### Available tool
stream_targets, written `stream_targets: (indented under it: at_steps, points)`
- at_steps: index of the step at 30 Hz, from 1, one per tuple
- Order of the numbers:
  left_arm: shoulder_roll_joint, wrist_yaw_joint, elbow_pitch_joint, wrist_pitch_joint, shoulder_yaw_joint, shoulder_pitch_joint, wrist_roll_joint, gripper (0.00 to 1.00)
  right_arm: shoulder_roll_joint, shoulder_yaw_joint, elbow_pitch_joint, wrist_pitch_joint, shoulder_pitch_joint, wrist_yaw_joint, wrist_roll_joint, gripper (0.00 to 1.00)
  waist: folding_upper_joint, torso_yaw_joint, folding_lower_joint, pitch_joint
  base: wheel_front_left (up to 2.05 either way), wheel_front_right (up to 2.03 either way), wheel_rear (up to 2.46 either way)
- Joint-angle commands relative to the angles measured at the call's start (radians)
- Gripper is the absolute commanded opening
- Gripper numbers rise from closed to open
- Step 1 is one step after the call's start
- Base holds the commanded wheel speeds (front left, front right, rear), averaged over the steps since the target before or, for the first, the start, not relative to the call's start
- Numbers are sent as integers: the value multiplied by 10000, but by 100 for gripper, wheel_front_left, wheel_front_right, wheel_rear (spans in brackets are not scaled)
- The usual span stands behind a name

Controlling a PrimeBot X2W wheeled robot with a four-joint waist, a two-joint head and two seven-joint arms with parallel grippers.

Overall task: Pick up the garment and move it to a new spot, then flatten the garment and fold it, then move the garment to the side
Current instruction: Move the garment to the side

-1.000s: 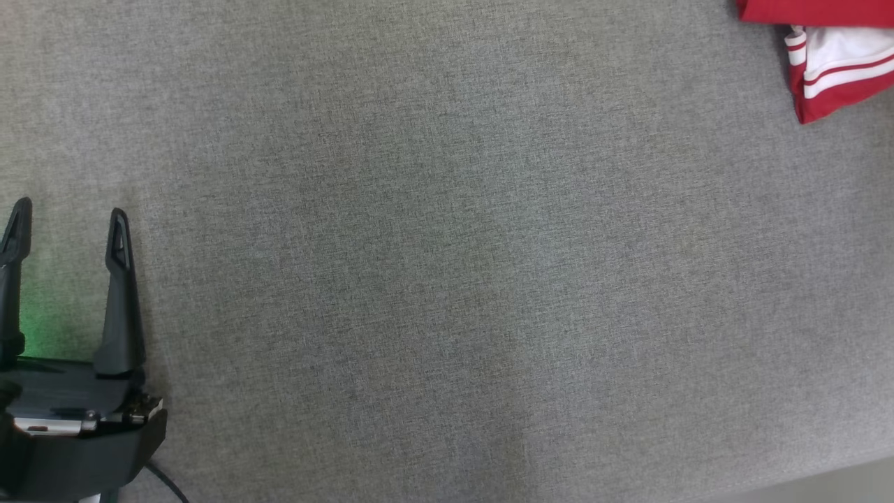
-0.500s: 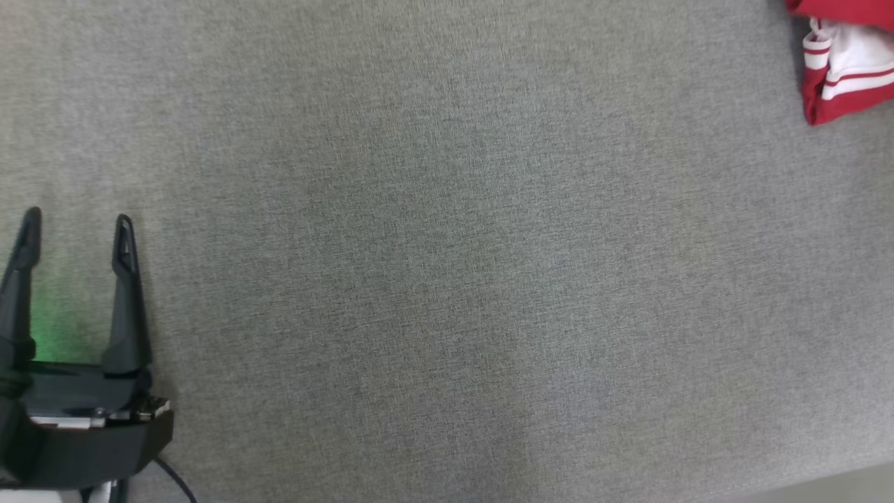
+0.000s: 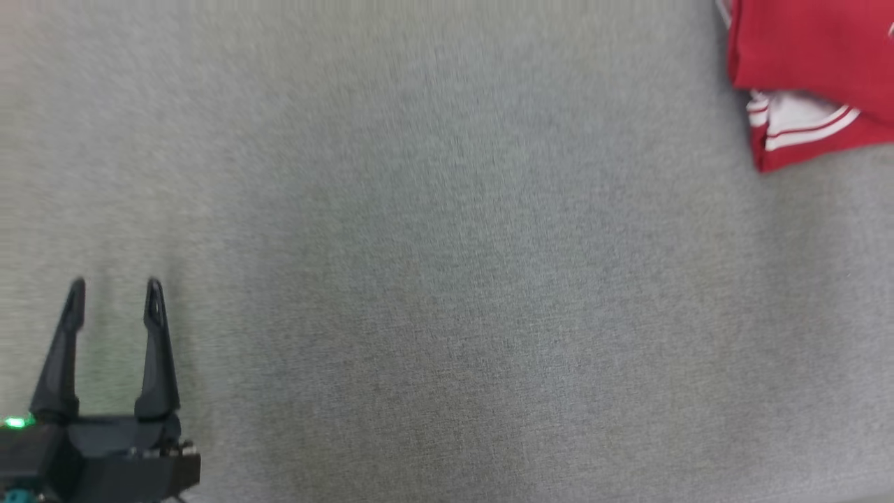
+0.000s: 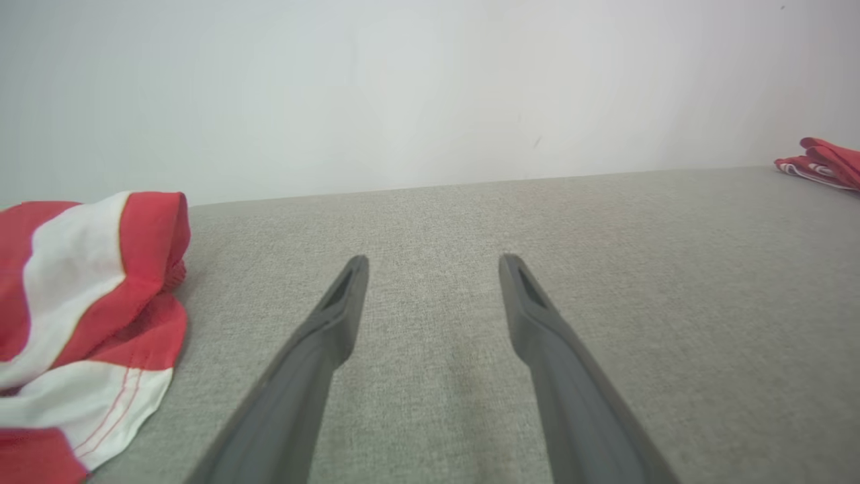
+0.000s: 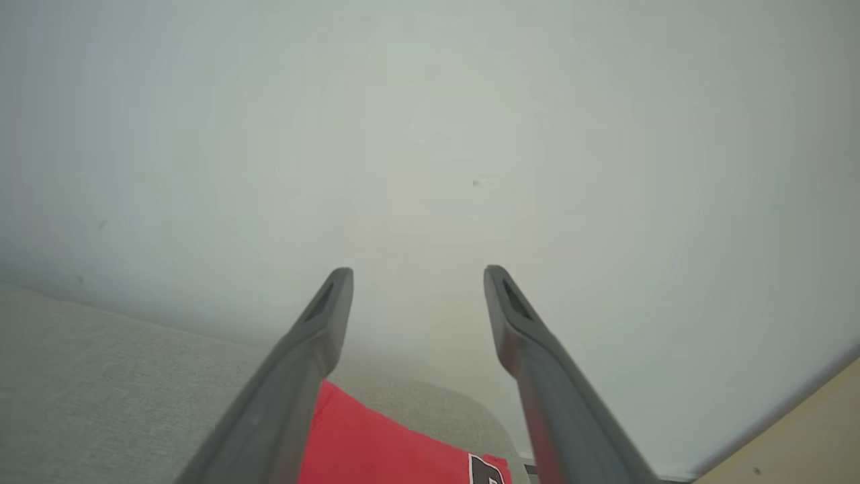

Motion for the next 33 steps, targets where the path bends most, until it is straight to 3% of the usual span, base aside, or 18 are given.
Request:
stream_targets:
  at_steps: [1, 12, 24, 33]
  points:
    - [-115, 32, 113, -27, 81, 293, -17, 100, 241, -108, -192, -113, 522, -29, 46, 100, 0, 232, 1, -1172, 0, 0, 0]
    - [-683, -25, 685, -28, 153, 1183, 80, 100, 1419, -946, -2328, -364, 4341, -29, 56, 100, 0, 672, 1, -2964, 0, 0, 0]
    - [-971, -70, 1088, -29, 381, 1794, 164, 100, 2737, -1948, -5521, 295, 8352, -29, 22, 100, 0, 844, 1, -3830, 0, 0, 0]
    - [-1090, -108, 1382, -29, 405, 2001, 215, 100, 3520, -2210, -6969, 534, 10586, -29, -158, 100, 0, 997, 1, -4236, 0, 0, 0]
